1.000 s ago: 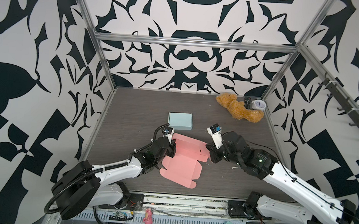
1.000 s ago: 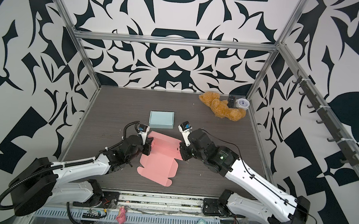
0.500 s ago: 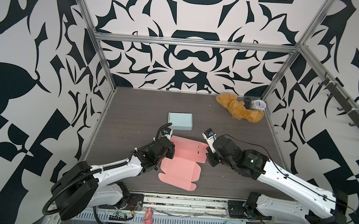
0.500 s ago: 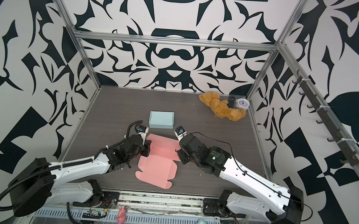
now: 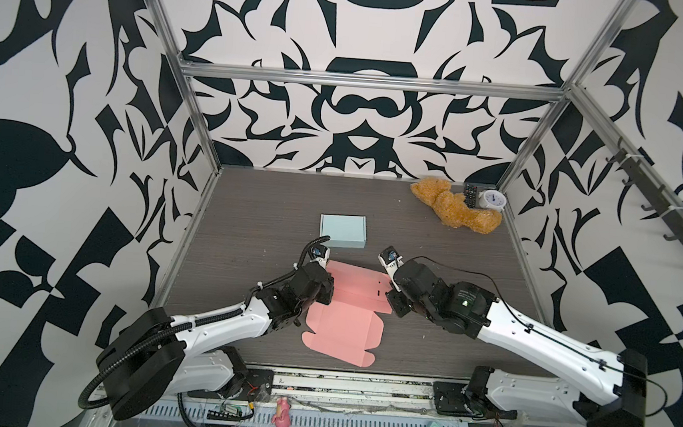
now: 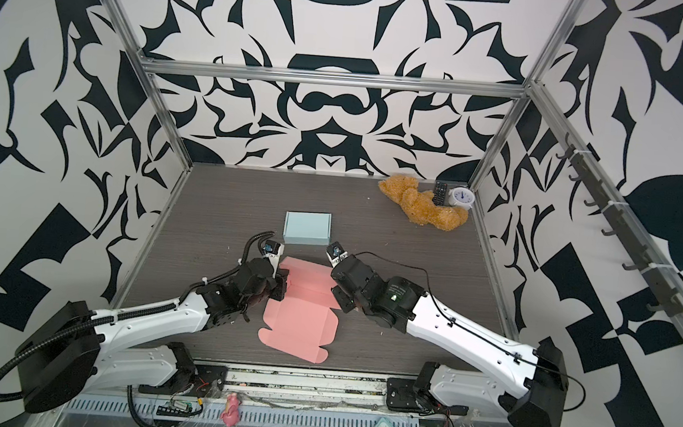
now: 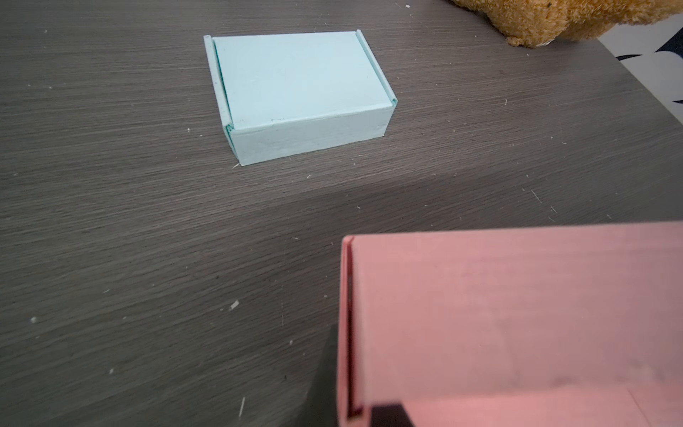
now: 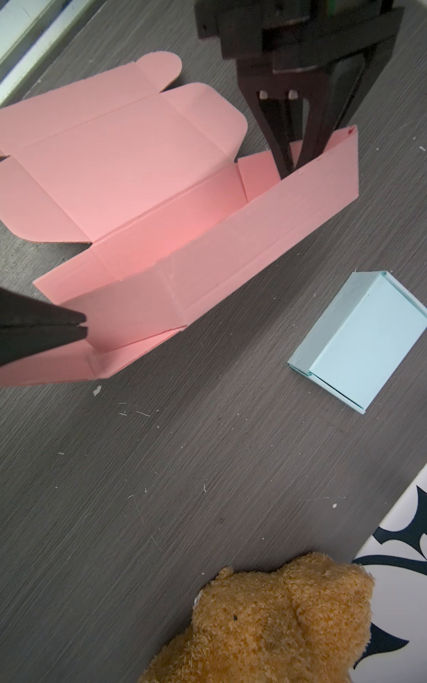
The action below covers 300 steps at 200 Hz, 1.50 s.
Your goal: Fold the paper box
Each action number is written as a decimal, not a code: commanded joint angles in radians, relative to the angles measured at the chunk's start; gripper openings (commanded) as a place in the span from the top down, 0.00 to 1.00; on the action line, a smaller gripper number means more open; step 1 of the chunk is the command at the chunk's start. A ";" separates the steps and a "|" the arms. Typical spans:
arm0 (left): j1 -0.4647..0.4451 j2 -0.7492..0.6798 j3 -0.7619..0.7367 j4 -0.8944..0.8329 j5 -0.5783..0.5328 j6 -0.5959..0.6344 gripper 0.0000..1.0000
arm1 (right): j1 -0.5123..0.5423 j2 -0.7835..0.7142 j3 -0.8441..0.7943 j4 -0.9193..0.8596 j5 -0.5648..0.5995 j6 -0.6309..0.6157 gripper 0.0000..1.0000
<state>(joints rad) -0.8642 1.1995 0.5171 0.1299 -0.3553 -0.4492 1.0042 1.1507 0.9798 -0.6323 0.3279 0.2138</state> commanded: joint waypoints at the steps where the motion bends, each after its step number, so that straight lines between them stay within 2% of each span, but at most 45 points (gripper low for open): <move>1: -0.004 -0.015 0.032 -0.006 -0.010 -0.023 0.95 | 0.010 0.012 0.034 0.021 0.014 -0.008 1.00; 101: -0.016 -0.047 0.021 0.006 0.008 -0.041 0.95 | 0.043 0.071 0.062 0.068 0.001 0.004 1.00; 200: -0.038 -0.074 0.025 0.008 0.014 -0.049 0.95 | 0.056 0.049 0.071 0.089 0.005 0.008 1.00; 220: -0.038 -0.076 0.024 0.006 0.012 -0.051 0.95 | 0.056 0.024 0.061 0.099 -0.010 0.000 1.00; 247: -0.038 -0.075 0.015 0.006 -0.005 -0.064 0.95 | 0.056 -0.071 -0.030 0.214 -0.052 -0.012 0.97; 300: -0.038 -0.092 0.008 -0.013 -0.023 -0.083 0.96 | 0.055 -0.164 -0.093 0.221 -0.071 -0.008 0.97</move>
<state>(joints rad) -0.8974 1.1324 0.5243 0.1295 -0.3595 -0.5060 1.0554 1.0317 0.9226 -0.4553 0.2802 0.2066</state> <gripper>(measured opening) 0.096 0.044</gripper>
